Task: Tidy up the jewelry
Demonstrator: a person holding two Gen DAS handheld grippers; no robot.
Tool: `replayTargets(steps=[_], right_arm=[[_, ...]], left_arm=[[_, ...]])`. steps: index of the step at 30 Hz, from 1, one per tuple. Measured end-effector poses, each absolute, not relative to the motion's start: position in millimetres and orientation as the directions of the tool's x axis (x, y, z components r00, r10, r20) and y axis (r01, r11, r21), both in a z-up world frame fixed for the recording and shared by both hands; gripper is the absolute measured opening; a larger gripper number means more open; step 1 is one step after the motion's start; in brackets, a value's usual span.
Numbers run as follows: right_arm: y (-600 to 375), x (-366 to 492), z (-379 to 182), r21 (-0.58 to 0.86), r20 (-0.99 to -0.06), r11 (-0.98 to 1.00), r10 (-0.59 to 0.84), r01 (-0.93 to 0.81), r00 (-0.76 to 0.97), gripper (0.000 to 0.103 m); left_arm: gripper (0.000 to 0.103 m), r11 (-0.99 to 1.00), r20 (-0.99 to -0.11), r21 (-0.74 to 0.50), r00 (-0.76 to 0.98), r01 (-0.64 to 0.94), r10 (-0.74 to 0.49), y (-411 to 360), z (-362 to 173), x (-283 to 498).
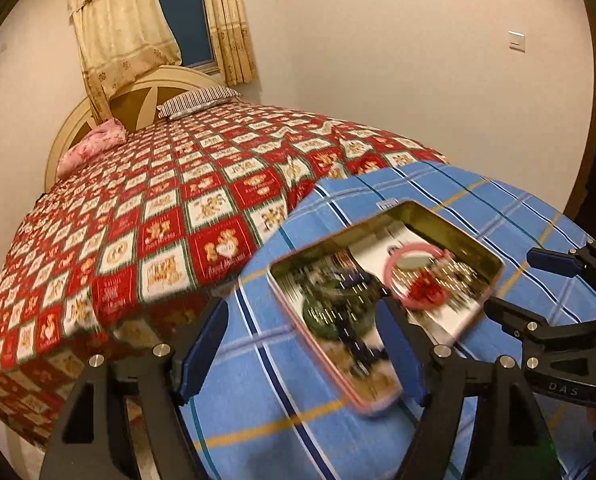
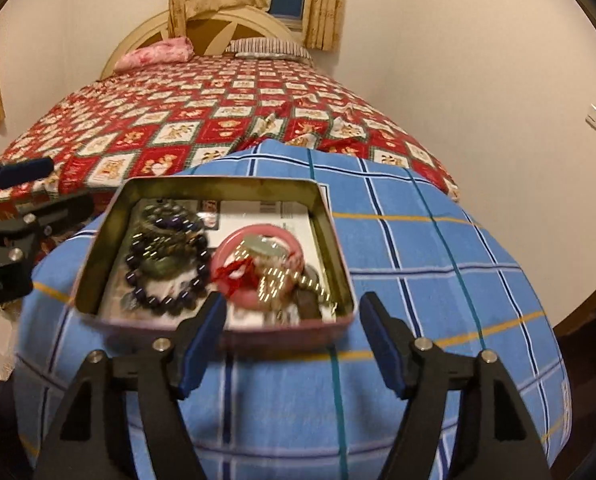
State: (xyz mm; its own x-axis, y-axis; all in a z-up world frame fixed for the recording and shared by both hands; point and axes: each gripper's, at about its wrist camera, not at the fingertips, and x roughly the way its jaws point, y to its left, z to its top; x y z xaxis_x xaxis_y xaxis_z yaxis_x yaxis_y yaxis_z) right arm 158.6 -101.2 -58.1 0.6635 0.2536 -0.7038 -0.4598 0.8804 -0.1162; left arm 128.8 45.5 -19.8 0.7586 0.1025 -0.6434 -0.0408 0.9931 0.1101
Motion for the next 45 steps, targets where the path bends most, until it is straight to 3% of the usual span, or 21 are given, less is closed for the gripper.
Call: replayTargets(steps=[16, 45], right_arm=[[-115, 91, -41, -0.111, -0.644, 0.904, 0.251, -0.413, 0.723, 0.077], [-114, 71, -23, -0.127, -0.594, 0.908, 0.254, -0.4, 0.764, 0.081]], left_arm=[[0.076, 0.993, -0.616, 0.119, 0.785, 0.003, 0.071, 14, -5, 74], [0.076, 0.994, -0.594, 0.109, 0.802, 0.009, 0.058, 16, 13, 59]])
